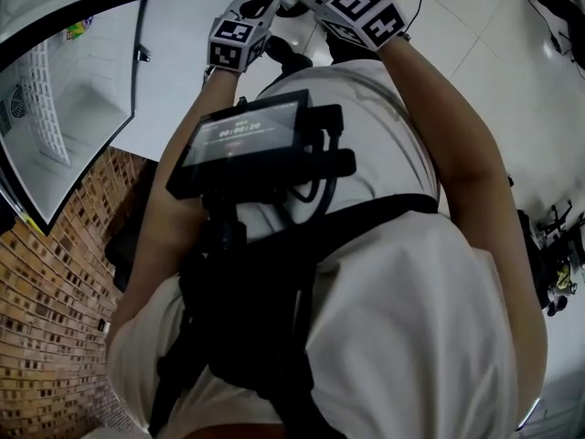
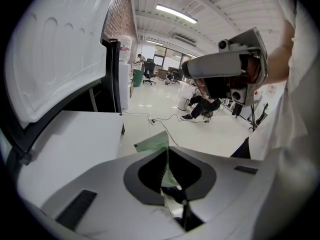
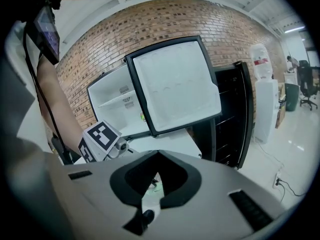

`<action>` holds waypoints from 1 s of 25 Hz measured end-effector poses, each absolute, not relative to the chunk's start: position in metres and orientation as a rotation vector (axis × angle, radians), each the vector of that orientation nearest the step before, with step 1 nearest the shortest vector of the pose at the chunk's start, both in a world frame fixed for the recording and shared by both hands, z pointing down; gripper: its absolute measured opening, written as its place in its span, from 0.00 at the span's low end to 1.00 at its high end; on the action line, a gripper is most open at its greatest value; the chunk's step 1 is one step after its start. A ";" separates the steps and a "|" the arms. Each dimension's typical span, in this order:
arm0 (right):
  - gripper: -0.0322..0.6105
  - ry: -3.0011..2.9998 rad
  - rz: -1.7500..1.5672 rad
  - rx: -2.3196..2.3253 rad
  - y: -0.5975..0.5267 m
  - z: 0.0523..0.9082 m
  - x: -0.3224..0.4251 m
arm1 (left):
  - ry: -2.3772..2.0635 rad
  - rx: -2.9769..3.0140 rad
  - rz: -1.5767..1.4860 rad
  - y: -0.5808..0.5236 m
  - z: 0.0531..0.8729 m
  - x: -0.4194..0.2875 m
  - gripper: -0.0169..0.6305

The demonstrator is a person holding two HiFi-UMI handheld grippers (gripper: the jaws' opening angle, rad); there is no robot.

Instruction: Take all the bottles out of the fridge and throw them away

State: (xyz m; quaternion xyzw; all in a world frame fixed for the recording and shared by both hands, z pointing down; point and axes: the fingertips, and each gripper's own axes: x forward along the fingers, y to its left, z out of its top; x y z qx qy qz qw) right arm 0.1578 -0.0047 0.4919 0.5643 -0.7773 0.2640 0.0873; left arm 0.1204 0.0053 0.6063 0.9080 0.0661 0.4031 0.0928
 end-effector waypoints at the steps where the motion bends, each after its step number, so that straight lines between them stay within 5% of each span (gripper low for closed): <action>1: 0.05 -2.315 0.790 1.673 -0.005 0.494 0.158 | 0.190 2.697 1.198 0.004 0.607 0.120 0.07; 10: 0.05 -2.318 0.799 1.673 -0.005 0.496 0.164 | 0.167 2.704 1.213 0.004 0.604 0.123 0.17; 25: 0.05 -2.329 0.768 1.681 -0.005 0.489 0.161 | 0.143 2.759 1.175 0.002 0.587 0.119 0.17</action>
